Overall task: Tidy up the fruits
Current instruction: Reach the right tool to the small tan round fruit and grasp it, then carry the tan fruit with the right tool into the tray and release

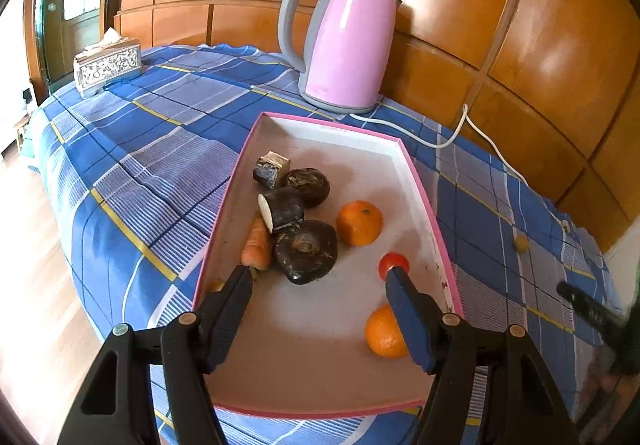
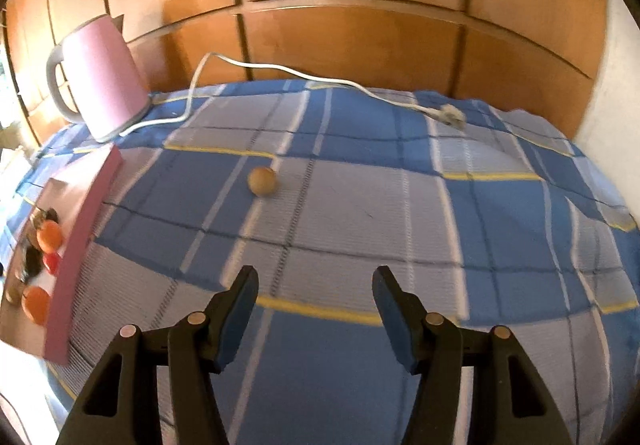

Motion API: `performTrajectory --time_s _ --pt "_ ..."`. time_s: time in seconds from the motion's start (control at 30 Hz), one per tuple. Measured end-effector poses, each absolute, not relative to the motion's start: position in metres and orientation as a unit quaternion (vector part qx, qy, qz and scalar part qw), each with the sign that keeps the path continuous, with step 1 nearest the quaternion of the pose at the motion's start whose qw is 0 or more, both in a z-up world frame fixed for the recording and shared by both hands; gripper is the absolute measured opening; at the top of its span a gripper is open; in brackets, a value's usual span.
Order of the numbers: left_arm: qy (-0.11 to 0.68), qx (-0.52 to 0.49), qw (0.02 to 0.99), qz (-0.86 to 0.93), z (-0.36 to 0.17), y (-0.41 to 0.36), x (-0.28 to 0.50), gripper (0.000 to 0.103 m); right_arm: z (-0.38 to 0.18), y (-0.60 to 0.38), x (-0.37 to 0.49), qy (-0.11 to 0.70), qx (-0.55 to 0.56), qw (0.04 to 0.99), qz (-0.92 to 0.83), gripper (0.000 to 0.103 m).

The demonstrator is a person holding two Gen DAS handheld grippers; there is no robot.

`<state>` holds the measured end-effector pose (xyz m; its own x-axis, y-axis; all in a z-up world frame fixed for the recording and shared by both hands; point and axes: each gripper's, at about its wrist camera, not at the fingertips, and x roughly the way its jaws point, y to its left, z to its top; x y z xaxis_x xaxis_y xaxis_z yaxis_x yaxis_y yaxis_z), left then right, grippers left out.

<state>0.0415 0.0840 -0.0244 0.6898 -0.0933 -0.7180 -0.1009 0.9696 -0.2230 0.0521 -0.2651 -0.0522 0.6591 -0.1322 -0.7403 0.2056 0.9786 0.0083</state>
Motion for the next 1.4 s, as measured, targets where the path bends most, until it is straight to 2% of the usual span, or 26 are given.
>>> performTrajectory --time_s 0.1,0.43,0.53,0.57,0.63,1.4 --pt "0.394 -0.126 0.910 0.004 -0.025 0.086 0.041 0.071 -0.050 -0.259 0.075 0.407 0.045 0.909 -0.076 0.045" --pt "0.404 -0.126 0.906 0.006 -0.031 0.087 0.041 0.072 -0.057 -0.244 0.146 0.429 0.039 0.901 -0.056 0.044" --pt "0.406 -0.124 0.905 0.005 -0.032 0.086 0.042 0.076 -0.068 -0.242 0.164 0.447 0.030 0.892 -0.063 0.044" --pt "0.407 -0.123 0.905 0.005 -0.033 0.085 0.042 0.076 -0.072 -0.241 0.169 0.453 0.028 0.889 -0.062 0.041" --pt "0.409 -0.124 0.904 0.005 -0.033 0.085 0.042 0.076 -0.079 -0.239 0.175 0.464 0.018 0.883 -0.063 0.024" --pt "0.404 -0.111 0.908 -0.019 -0.025 0.066 0.031 0.078 -0.073 -0.229 0.094 0.449 0.025 0.893 -0.020 0.024"
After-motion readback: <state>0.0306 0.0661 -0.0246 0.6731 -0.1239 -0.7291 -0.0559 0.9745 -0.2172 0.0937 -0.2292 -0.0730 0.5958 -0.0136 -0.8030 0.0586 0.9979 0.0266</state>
